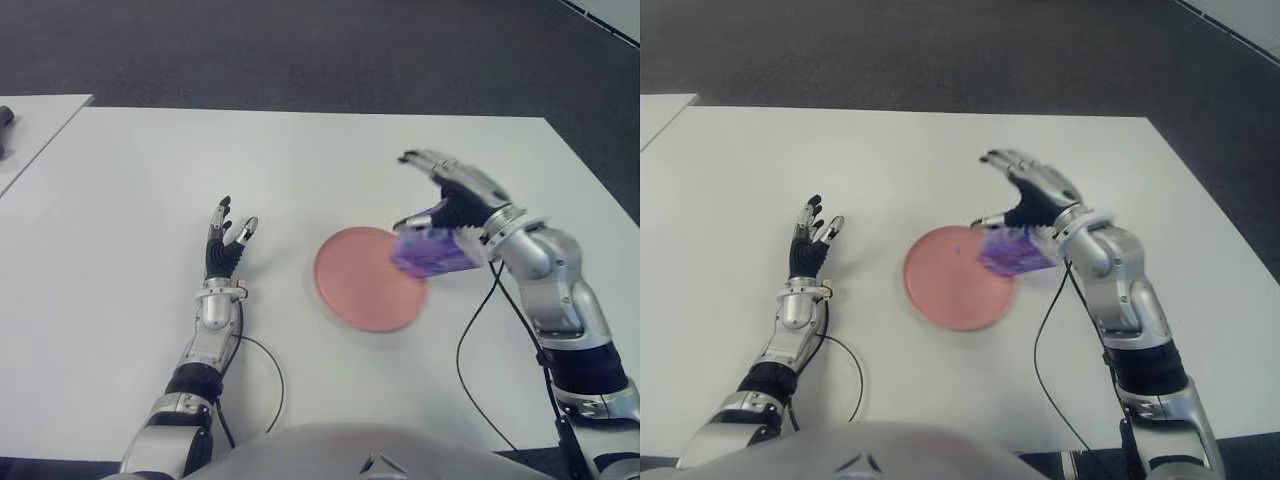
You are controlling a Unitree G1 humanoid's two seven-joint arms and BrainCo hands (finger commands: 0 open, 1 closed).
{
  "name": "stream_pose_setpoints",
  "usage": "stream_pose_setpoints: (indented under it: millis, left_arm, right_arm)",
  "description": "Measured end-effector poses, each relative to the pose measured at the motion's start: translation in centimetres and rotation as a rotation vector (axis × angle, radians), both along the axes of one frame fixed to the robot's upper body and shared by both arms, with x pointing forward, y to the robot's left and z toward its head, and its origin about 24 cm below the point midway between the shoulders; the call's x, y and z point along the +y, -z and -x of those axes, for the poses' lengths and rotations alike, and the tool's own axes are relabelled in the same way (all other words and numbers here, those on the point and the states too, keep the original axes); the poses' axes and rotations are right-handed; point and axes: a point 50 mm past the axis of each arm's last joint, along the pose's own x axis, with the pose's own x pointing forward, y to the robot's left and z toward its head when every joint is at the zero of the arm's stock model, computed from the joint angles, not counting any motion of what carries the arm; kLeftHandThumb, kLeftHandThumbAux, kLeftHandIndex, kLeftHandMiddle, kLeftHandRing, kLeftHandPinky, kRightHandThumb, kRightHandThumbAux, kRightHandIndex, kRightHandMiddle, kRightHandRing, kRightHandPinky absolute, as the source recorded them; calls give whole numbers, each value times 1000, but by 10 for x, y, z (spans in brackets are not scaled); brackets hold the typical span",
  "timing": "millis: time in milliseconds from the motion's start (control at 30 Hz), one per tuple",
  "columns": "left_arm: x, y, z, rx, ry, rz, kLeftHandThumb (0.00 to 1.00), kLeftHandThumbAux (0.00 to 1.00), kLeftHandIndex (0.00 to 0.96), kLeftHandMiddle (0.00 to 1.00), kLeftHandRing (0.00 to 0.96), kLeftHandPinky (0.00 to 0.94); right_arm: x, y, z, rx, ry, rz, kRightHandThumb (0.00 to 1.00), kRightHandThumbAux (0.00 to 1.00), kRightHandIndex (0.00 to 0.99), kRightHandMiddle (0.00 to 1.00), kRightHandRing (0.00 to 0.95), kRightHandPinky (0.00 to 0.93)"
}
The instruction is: Put the tissue paper into the plate.
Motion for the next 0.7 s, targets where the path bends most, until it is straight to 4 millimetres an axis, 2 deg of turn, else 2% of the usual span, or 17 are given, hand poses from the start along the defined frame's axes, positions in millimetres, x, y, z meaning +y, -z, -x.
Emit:
stream_pose_setpoints:
  millis: [200, 700]
  left_arm:
    - [0, 0, 0, 0, 1, -1, 0, 442, 0, 0, 0, 0]
    - [0, -1, 0, -7, 3, -3, 0, 443, 0, 0, 0, 0]
  right_arm:
    - [0, 3, -3, -20, 37, -223, 132, 478, 0, 0, 0, 0]
    - [-19, 12, -11, -7, 99, -664, 67, 625, 0, 0, 0, 0]
